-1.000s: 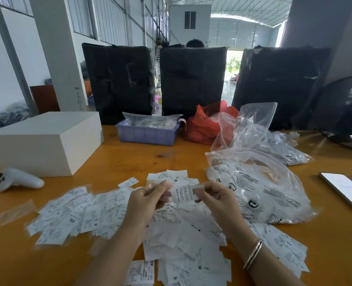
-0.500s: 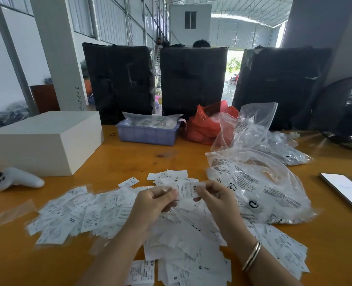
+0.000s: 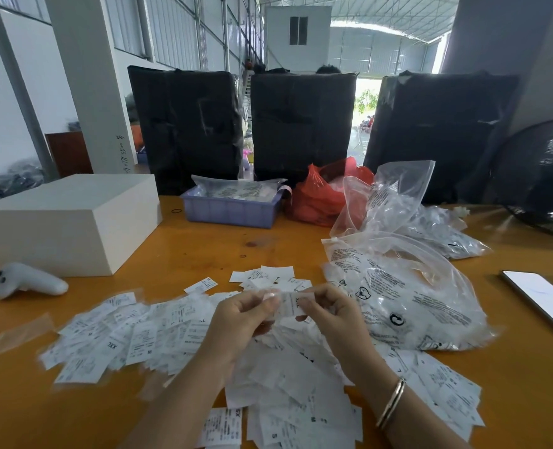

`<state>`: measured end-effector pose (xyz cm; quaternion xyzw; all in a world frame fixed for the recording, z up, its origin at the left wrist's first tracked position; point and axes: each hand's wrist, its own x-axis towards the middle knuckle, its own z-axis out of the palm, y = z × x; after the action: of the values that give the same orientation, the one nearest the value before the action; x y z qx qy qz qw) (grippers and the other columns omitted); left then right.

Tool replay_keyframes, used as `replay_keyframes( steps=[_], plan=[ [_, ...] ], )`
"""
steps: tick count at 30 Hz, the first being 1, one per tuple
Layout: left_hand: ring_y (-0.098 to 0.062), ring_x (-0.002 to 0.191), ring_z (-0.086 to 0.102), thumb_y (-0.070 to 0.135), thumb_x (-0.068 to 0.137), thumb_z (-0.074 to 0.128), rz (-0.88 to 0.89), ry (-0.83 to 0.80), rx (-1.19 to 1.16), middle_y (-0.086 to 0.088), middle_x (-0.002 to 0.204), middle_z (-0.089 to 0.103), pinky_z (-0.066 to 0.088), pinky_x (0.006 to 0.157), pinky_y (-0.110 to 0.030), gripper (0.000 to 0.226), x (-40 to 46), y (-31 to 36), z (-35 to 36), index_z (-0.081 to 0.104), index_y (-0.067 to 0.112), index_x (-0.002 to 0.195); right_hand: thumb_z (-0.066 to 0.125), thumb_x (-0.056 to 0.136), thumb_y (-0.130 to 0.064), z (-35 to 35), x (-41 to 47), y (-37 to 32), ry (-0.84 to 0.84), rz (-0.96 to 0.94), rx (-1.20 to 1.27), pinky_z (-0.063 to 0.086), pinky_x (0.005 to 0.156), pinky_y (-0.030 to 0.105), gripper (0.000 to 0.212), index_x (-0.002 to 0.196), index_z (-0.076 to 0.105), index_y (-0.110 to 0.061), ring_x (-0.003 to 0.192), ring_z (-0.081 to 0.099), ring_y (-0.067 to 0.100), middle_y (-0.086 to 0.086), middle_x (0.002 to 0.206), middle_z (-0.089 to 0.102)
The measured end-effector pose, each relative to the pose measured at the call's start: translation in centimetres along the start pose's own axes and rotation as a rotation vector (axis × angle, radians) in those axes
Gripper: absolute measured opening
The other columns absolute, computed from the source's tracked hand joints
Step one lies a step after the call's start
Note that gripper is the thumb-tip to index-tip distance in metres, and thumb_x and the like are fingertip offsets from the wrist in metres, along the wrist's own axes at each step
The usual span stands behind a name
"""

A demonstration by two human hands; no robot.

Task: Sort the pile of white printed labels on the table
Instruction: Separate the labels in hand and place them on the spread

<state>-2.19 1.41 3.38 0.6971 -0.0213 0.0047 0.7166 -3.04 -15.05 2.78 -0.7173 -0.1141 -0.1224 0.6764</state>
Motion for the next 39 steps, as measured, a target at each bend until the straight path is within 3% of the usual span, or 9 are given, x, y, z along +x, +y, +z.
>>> replay_keyframes(
  steps=[3,6,12,17,23,27,31,36,39],
  plan=[
    [-0.005,0.075,0.070,0.033,0.081,0.071,0.036,0.075,0.002,0.008,0.080,0.075,0.051,0.060,-0.014,0.015,0.2,0.1,-0.5,0.071,0.025,0.093,0.064,0.087,-0.008,-0.4,0.1,-0.1,0.027,0.025,0.111,0.041,0.049,0.008,0.008,0.080,0.068,-0.008,0.058,0.060,-0.001,0.000,0.074,0.070],
    [-0.008,0.076,0.070,0.043,0.073,0.072,0.039,0.083,0.005,0.010,0.081,0.074,0.051,0.060,-0.015,0.028,0.1,0.1,-0.4,0.069,0.023,0.092,0.064,0.087,-0.008,-0.6,0.0,-0.1,-0.011,0.026,0.099,0.041,0.048,0.008,0.008,0.081,0.069,-0.009,0.055,0.057,-0.003,-0.001,0.072,0.070],
    [-0.010,0.077,0.070,0.043,0.071,0.070,0.028,0.009,-0.017,0.007,0.080,0.074,0.052,0.064,-0.018,0.021,0.0,-0.1,0.0,0.073,0.023,0.076,0.063,0.088,-0.008,-0.2,0.0,0.0,0.036,0.039,0.120,0.041,0.049,0.008,0.006,0.084,0.066,-0.009,0.058,0.061,0.001,-0.001,0.072,0.069],
    [-0.008,0.079,0.071,0.030,0.085,0.065,0.029,-0.051,0.009,0.004,0.083,0.075,0.051,0.065,-0.018,0.013,-0.1,0.4,-0.1,0.074,0.021,0.089,0.061,0.088,-0.009,-0.5,0.1,-0.1,0.130,0.084,0.184,0.039,0.043,0.008,0.004,0.088,0.064,-0.006,0.046,0.054,-0.003,0.010,0.077,0.070],
    [-0.006,0.076,0.071,0.030,0.088,0.064,0.004,0.108,-0.069,0.005,0.082,0.076,0.049,0.063,-0.018,0.012,-0.1,0.4,-0.4,0.074,0.023,0.086,0.061,0.089,-0.007,-0.5,-0.1,-0.3,0.095,0.076,0.196,0.038,0.041,0.007,0.005,0.090,0.062,-0.003,0.044,0.054,-0.002,0.016,0.082,0.070],
    [-0.003,0.076,0.070,0.034,0.088,0.062,-0.005,0.166,-0.127,0.006,0.083,0.076,0.046,0.069,-0.024,0.018,0.0,0.7,-0.5,0.075,0.022,0.084,0.061,0.088,-0.007,-0.8,0.0,-0.4,0.139,0.087,0.246,0.036,0.041,0.008,0.001,0.087,0.062,-0.007,0.045,0.053,-0.001,0.012,0.076,0.067],
    [-0.002,0.076,0.070,0.037,0.089,0.059,0.014,0.151,-0.078,0.007,0.083,0.076,0.047,0.068,-0.023,0.023,-0.1,0.7,-0.6,0.074,0.020,0.087,0.062,0.087,-0.006,-1.1,0.1,-0.3,0.111,0.116,0.278,0.032,0.041,0.011,0.015,0.079,0.070,-0.015,0.046,0.046,0.001,0.005,0.067,0.063],
    [-0.005,0.080,0.070,0.038,0.092,0.052,0.031,0.036,0.002,0.008,0.086,0.075,0.049,0.069,-0.019,0.026,-0.2,0.8,-0.5,0.073,0.022,0.091,0.061,0.086,-0.008,-1.3,0.3,-0.1,0.072,0.129,0.319,0.039,0.047,0.013,0.019,0.079,0.076,-0.018,0.052,0.048,0.003,-0.006,0.080,0.071],
    [-0.007,0.079,0.070,0.041,0.080,0.063,0.036,0.026,-0.016,0.006,0.083,0.075,0.049,0.064,-0.016,0.018,-0.4,0.9,-0.5,0.076,0.029,0.079,0.060,0.088,-0.009,-1.4,0.4,0.1,0.082,0.132,0.319,0.036,0.049,0.015,0.020,0.082,0.076,-0.019,0.052,0.047,0.004,-0.004,0.065,0.062]
  ],
)
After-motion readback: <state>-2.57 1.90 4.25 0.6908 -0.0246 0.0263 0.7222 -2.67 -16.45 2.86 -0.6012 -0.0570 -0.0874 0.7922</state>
